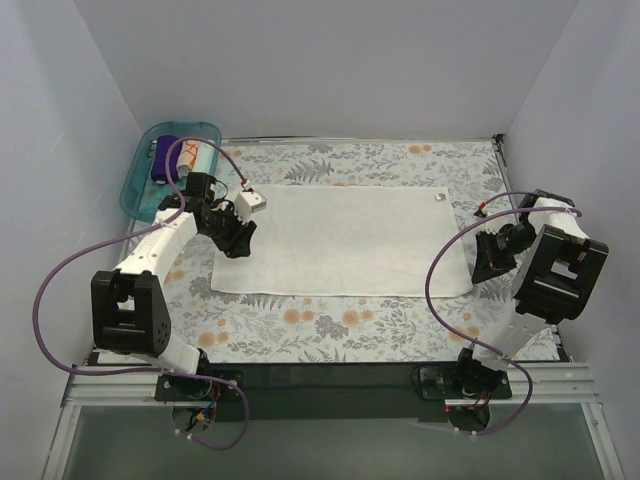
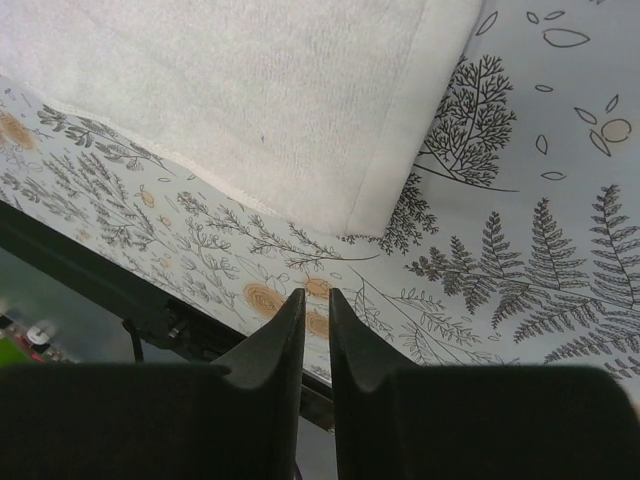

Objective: Roll the towels
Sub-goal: Flatten the towel

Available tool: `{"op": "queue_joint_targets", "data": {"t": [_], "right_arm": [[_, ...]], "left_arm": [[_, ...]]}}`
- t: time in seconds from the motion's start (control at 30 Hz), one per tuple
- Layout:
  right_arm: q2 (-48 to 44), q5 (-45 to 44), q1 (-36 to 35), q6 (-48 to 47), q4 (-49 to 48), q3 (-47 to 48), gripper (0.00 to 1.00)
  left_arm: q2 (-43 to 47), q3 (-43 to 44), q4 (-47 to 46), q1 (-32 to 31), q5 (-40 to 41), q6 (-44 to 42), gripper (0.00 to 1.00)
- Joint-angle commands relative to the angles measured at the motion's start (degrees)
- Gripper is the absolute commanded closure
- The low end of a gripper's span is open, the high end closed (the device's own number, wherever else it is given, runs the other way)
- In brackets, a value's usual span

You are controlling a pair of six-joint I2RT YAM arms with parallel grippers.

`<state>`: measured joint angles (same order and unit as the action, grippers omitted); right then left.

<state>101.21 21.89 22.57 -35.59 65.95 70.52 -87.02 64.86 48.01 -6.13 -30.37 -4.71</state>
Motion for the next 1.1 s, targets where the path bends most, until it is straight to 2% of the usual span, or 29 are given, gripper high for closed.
{"op": "queue_joint_targets", "data": {"t": [0.0, 0.1, 0.23, 0.47, 0.67, 0.9, 1.07], "right_arm": [[-0.8, -2.2, 0.4, 0.7, 1.6, 1.0, 0.81], [1.0, -1.7, 0.4, 1.2, 1.5, 0.1, 0.73], [0.3, 0.9, 0.5, 0.7, 0.0, 0.8, 0.72], [3.1, 3.3, 0.3, 2.2, -4.5, -1.9, 0.81], [3.2, 4.6, -1.7, 3.7, -7.7, -5.6, 0.82], [2.5, -7.2, -3.8, 6.0, -17.0, -10.3, 0.83], [0.7, -16.4, -3.8, 5.2, -20.5, -11.1, 0.83]], "left_arm": [[0.5, -0.3, -0.4, -0.1, 0.4, -0.4, 0.6], [0.5, -0.2, -0.4, -0.1, 0.4, 0.0, 0.6], [0.8, -0.2, 0.4, -0.1, -0.6, 0.3, 0.6], [1.0, -2.8, -0.1, -0.1, -0.4, 0.1, 0.6], [-0.4, -6.8, -1.8, 0.1, 6.1, 2.2, 0.67], [-3.8, -11.1, -4.0, 0.5, 14.8, 2.3, 0.79], [-5.2, -13.4, -1.4, 0.5, 20.5, 0.6, 0.86]]}}
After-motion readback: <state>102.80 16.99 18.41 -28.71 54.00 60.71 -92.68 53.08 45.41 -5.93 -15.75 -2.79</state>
